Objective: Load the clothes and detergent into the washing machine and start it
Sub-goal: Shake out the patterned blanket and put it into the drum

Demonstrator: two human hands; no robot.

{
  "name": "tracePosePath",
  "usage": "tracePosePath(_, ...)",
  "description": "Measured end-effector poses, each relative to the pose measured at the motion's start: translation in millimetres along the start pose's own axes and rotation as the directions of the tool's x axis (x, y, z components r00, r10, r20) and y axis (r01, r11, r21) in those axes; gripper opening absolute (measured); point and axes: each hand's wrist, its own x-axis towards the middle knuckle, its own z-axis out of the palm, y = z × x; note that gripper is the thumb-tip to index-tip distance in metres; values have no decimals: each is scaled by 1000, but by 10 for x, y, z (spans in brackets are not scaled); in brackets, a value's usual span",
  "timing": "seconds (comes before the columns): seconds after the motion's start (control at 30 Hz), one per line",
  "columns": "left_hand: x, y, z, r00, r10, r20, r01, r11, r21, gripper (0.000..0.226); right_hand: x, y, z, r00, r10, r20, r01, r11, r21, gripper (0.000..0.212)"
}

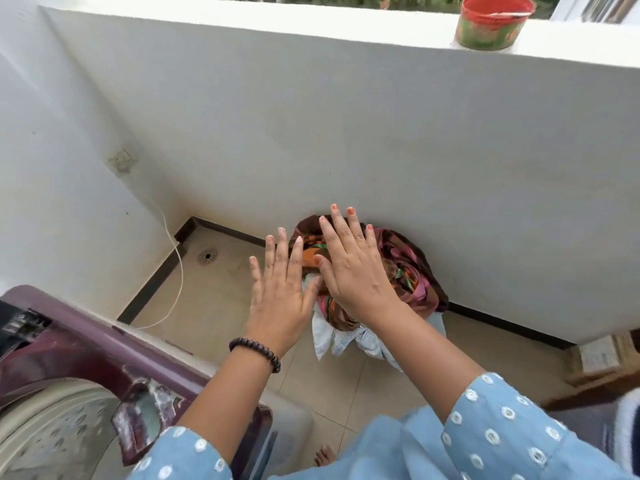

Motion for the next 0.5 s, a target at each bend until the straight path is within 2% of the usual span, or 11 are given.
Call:
tracePosePath(0.17,490,31,268,997,44,57,-44,999,-8,77,278,443,186,995,68,69,-66,997,-31,58)
tracePosePath(0.33,1119,29,666,983,72,171,-74,997,8,79,661,1035,528,982,104,160,-97,994,-51,60)
tracePosePath(0.5,1711,15,1116,953,61,297,-74,997,32,81,961,1695,925,937,169,305,-157,985,-65,56)
